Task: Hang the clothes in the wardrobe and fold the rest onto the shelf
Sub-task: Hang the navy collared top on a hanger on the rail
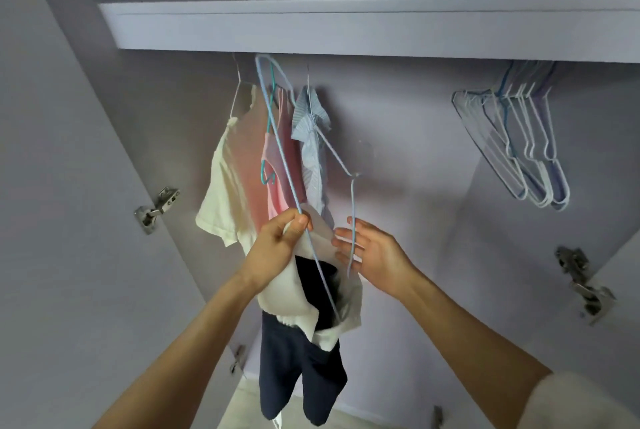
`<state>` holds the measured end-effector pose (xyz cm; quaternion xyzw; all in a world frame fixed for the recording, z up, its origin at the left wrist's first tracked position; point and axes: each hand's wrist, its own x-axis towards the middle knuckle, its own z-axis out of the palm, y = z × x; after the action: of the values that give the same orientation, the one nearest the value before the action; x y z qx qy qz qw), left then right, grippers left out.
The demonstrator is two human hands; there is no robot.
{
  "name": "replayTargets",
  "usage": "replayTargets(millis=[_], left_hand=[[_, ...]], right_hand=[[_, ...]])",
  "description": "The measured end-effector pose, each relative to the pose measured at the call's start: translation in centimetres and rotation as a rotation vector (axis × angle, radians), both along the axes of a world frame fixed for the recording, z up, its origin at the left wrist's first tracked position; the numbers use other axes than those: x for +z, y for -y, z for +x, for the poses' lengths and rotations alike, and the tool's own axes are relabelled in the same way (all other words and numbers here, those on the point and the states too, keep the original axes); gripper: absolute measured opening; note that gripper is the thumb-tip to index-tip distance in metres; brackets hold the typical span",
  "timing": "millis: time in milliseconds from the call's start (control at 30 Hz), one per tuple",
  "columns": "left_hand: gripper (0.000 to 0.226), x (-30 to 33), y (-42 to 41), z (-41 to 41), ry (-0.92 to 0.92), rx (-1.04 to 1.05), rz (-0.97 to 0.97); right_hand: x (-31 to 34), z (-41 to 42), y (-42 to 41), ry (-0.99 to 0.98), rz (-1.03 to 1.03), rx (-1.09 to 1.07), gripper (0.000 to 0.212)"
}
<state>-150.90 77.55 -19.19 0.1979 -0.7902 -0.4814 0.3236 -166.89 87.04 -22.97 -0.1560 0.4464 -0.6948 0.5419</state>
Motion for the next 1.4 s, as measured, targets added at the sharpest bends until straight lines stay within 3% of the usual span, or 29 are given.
replayTargets(millis=[133, 300, 400, 500, 600, 800, 1000, 1133, 1300, 1400], left_hand=[[0.024, 0.9, -0.2, 1.2, 0.114, -0.065, -0.098], [0.020, 1.7, 0.4, 2.9, 0.173, -0.003, -0.094], [0.006, 2.4, 0.7, 3.9, 0.177, 0.013, -0.020], [0.030, 4.1, 0.9, 5.1, 0.107, 0.033, 0.128], [0.050, 6.2, 0.9, 5.9, 0.095, 0.019, 0.120], [0.052, 9.0, 1.3, 8.3, 0.119, 0.000, 0.038], [0.053, 5.3, 4.4, 11.7, 0.652, 0.276, -0.216], [0.051, 2.3, 5.8, 12.1, 0.722, 0.347, -0.144], [0.026, 0.8, 6.8, 11.2, 0.819, 0.541, -0.167], [0.014, 0.8, 7.2, 11.0, 0.783, 0.627, -0.170]], right_hand=[[2.9, 0.0, 2.4, 0.090, -0.036, -0.140, 0.021], [3.7, -0.1, 3.7, 0.110, -0.110, -0.216, 0.042], [3.2, 0.7, 4.5, 0.116, -0.057, -0.312, 0.041], [1.8, 1.7, 5.0, 0.097, 0.020, -0.403, 0.032], [0.3, 3.7, 5.6, 0.046, 0.081, -0.406, 0.032], [-0.5, 6.3, 7.0, -0.619, 0.121, -0.400, 0.022], [1.6, 4.7, 7.0, -1.044, 0.034, -0.502, 0.016], [2.9, 4.5, 7.9, -1.112, -0.012, -0.566, 0.019], [2.8, 3.8, 7.9, -1.169, -0.025, -0.567, 0.022], [2.4, 3.3, 7.8, -1.200, -0.011, -0.523, 0.020]])
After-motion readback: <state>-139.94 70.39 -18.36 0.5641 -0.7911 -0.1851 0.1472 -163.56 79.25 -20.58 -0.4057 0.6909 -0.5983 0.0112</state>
